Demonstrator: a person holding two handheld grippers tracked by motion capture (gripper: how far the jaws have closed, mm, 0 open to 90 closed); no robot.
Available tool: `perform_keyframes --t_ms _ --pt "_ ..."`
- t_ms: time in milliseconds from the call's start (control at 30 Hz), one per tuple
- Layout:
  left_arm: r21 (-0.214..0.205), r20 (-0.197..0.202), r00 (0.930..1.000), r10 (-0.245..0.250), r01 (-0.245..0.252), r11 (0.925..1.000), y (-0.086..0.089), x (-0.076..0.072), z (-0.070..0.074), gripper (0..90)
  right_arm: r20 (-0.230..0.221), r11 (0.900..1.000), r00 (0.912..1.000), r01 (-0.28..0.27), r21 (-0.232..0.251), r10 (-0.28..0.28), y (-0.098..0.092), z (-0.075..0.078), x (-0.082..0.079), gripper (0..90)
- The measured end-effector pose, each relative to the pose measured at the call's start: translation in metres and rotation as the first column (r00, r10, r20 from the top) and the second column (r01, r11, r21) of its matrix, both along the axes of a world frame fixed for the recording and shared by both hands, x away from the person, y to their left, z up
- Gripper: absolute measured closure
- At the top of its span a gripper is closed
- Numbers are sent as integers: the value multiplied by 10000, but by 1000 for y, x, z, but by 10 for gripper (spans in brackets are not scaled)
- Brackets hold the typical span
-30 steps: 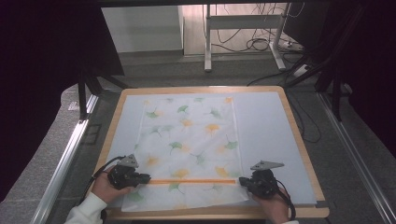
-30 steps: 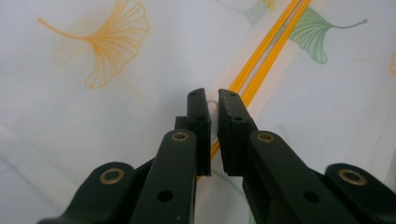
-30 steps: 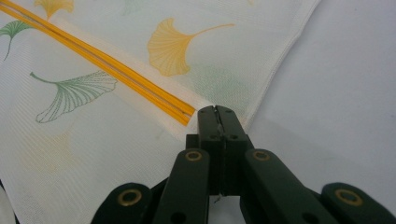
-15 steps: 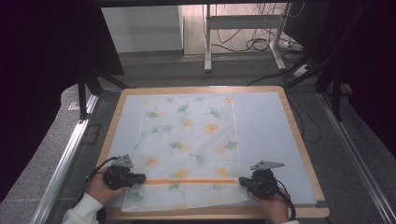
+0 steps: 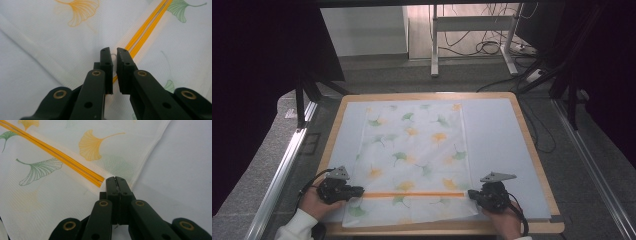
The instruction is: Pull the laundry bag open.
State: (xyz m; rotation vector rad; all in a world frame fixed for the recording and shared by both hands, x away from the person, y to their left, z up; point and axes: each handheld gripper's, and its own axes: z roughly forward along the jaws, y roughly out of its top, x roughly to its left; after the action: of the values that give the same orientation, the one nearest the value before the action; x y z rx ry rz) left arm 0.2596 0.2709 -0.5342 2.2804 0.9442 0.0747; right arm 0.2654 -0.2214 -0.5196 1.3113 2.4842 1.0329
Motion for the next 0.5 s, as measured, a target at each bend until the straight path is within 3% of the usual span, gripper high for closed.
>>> perform_keyframes --t_ms 500 --pt "-165 -43 9995 314 -314 9994 16 -4 -2 849 23 10000 10000 14 45 -14 0 0 0 893"
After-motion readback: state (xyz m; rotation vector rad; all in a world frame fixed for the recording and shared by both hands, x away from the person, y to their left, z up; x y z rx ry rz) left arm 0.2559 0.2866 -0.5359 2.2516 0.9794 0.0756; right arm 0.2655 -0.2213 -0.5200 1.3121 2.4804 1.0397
